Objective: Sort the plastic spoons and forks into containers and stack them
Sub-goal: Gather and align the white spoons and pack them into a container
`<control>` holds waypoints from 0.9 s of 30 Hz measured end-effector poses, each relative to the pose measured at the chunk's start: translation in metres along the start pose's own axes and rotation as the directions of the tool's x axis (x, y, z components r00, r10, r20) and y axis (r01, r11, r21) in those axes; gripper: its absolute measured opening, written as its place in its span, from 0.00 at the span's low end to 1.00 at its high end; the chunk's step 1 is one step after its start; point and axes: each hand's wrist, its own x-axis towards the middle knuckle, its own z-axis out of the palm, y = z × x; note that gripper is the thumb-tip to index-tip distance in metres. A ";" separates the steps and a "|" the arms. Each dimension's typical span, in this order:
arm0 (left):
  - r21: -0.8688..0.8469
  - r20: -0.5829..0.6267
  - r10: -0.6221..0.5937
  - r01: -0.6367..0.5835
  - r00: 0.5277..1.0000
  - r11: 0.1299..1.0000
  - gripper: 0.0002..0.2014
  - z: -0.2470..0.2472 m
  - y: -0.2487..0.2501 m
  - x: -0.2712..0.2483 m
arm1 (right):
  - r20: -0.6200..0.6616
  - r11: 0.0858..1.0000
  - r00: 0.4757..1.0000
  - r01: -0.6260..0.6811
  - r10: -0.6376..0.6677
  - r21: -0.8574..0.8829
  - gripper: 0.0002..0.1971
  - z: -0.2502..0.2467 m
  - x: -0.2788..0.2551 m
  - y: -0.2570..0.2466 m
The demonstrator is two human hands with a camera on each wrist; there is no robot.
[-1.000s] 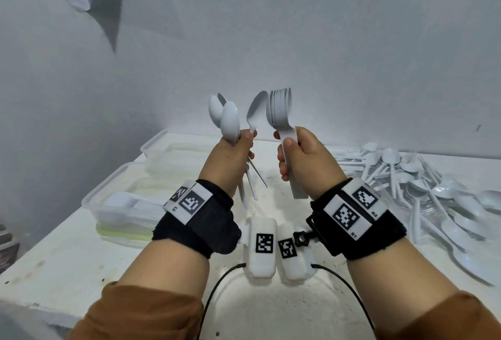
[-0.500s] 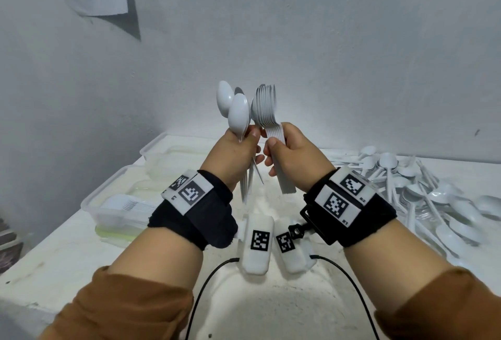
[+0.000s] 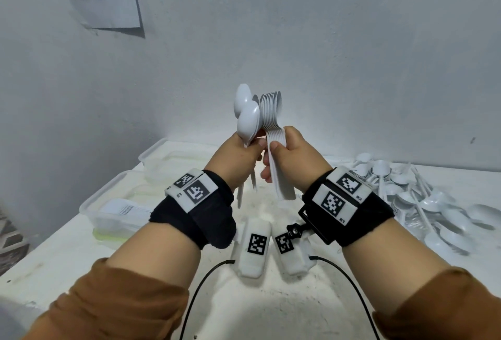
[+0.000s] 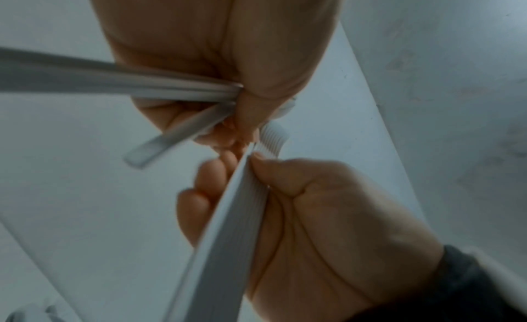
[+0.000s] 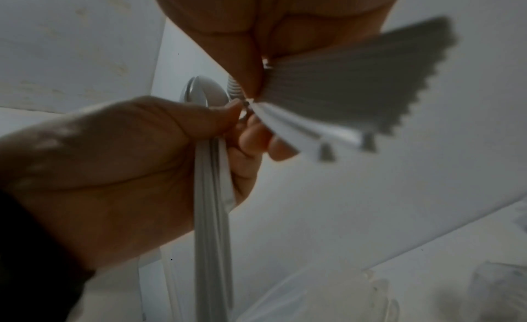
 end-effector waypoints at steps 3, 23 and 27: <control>-0.097 -0.003 -0.072 0.072 0.997 0.993 0.06 0.000 0.000 -0.001 | -0.024 1.000 1.000 0.018 -0.018 0.023 0.06 -0.007 -0.002 0.002; -0.076 -0.184 -0.098 0.085 0.978 0.993 0.09 -0.009 0.006 -0.020 | 0.001 0.991 0.997 0.078 -0.079 0.112 0.08 0.000 -0.017 0.002; 0.041 -0.197 -0.040 0.049 0.980 0.998 0.10 -0.020 0.003 -0.016 | 0.003 0.992 0.996 0.094 -0.094 0.083 0.08 0.013 -0.013 -0.002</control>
